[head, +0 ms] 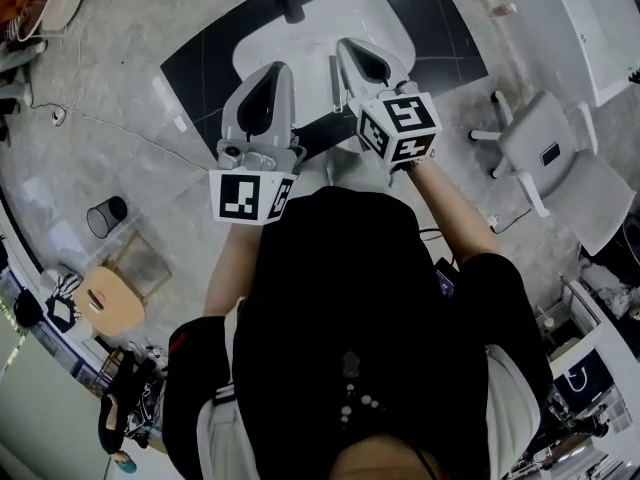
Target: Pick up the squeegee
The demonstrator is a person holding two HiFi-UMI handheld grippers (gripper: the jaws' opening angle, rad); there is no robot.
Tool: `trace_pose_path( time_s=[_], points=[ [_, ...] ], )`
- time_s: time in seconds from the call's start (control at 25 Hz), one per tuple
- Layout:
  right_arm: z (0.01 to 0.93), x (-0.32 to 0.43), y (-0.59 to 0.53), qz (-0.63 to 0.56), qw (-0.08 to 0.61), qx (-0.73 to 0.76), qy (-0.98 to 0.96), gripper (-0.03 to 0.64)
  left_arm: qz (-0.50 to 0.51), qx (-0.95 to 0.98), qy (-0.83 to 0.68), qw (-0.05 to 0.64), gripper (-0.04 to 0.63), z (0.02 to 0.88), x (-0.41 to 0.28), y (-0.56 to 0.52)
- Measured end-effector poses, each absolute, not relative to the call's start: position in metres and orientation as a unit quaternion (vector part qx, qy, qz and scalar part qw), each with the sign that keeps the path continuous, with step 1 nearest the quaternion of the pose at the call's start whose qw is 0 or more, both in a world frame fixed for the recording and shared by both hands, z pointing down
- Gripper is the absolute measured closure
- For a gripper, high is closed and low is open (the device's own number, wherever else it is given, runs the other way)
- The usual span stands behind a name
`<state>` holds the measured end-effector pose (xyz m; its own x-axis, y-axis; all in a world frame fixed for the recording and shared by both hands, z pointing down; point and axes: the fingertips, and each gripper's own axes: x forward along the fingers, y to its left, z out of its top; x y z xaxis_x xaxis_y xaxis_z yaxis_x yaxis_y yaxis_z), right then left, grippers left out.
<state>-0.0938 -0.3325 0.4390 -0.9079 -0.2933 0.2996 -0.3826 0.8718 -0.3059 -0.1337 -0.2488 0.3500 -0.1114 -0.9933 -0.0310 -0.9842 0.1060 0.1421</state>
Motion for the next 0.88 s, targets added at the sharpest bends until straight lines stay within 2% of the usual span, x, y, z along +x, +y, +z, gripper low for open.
trace_pose_path(
  time_s=[0.56,0.88],
  points=[
    [0.543,-0.123,-0.346,0.245,0.205,0.204,-0.925,0.614,-0.078,0.671,-0.731,0.097,0.594,0.399,-0.169,-0.272],
    [0.618,-0.114,-0.354,0.253,0.272,0.237,-0.898,0.614,-0.075,0.682,-0.72,0.107,0.594,0.417,-0.172,-0.291]
  ],
)
